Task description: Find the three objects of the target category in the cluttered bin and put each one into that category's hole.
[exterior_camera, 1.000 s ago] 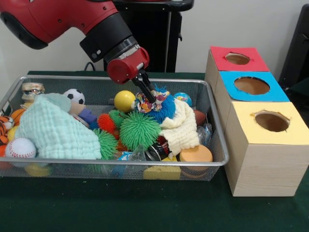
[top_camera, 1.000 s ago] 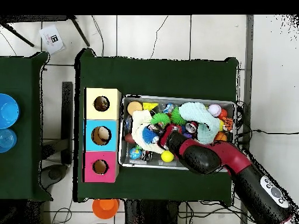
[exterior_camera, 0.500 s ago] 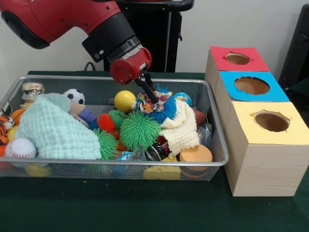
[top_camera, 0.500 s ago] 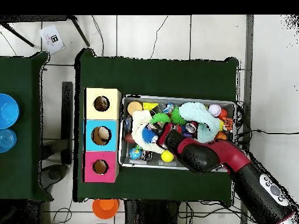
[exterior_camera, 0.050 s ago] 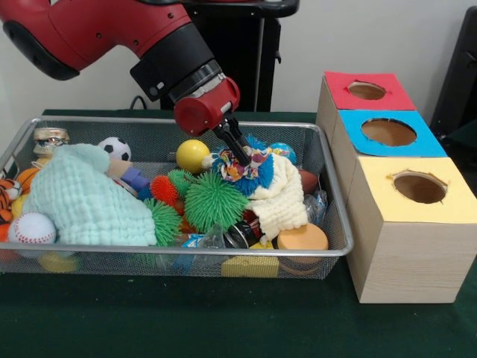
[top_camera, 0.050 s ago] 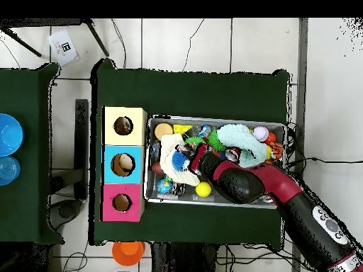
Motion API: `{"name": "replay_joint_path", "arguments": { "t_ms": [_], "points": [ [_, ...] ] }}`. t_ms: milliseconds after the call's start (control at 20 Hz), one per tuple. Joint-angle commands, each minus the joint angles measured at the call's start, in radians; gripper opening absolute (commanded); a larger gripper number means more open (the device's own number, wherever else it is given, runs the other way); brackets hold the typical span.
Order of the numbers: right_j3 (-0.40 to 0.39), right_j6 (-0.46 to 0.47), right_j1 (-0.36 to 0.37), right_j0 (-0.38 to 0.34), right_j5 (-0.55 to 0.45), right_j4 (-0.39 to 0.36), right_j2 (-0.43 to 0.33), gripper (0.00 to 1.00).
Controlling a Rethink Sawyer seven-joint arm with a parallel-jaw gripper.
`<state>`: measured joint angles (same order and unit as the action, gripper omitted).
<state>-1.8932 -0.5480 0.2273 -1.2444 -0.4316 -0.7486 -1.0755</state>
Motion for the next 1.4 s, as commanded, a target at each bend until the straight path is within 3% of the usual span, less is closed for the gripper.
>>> {"name": "replay_joint_path", "arguments": {
  "t_ms": [50,900,950,1400],
  "points": [
    [0.14,0.022,0.012,0.036,-0.123,0.033,0.048,0.0],
    [0.095,0.031,-0.007,-0.006,-0.081,0.005,0.069,0.0],
    [0.095,0.031,0.003,0.0,-0.088,0.001,0.075,1.0],
    [0.094,0.034,0.007,0.001,-0.091,-0.001,0.076,1.0]
  ]
}}
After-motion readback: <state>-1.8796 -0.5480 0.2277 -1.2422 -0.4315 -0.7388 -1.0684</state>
